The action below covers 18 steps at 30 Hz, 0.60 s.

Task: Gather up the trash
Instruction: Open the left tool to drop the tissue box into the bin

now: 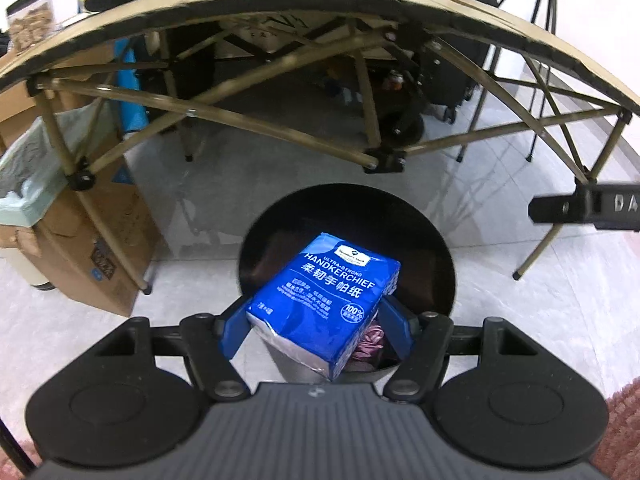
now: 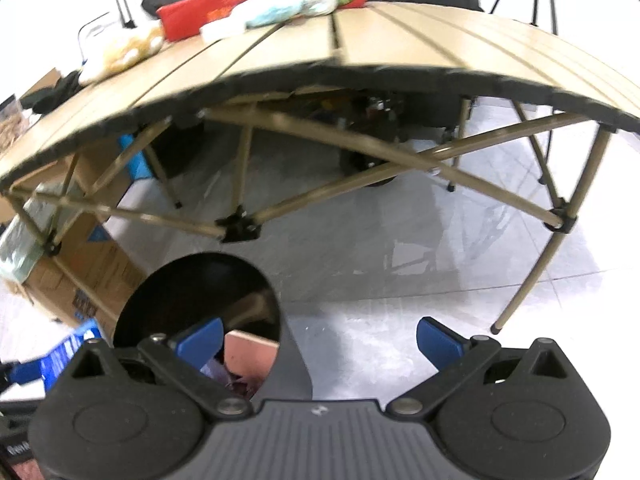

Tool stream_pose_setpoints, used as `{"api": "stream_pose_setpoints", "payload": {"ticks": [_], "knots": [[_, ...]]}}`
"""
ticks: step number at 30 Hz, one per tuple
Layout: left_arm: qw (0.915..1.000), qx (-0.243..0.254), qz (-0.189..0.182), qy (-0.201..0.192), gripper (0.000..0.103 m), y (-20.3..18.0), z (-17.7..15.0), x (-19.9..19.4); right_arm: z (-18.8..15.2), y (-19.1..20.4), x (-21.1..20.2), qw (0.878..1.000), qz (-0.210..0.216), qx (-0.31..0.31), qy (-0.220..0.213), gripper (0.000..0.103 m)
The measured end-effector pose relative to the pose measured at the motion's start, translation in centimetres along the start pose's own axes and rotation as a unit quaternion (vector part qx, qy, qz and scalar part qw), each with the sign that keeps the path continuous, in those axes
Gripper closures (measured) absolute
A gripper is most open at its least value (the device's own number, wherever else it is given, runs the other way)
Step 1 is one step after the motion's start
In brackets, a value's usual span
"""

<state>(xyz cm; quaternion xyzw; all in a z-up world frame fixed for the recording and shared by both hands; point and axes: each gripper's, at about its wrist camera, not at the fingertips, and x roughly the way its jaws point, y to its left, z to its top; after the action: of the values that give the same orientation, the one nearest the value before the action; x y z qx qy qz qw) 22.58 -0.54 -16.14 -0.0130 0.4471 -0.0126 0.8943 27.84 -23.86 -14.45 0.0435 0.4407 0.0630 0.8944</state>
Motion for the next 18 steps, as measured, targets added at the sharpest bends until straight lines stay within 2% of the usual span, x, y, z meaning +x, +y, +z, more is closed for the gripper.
{"api": "stream_pose_setpoints", "payload": {"ticks": [10, 18], "knots": [[0.9994, 0.03, -0.017, -0.003, 0.034, -3.7, 1.4, 2.1, 0.5, -3.0, -1.1, 0.999, -0.018, 0.04, -0.016, 0.0], [0.9996, 0.021, -0.017, 0.002, 0.034, -4.8, 2.9, 4.6, 0.6, -3.5, -1.4, 0.998, -0.015, 0.051, -0.025, 0.0]]}}
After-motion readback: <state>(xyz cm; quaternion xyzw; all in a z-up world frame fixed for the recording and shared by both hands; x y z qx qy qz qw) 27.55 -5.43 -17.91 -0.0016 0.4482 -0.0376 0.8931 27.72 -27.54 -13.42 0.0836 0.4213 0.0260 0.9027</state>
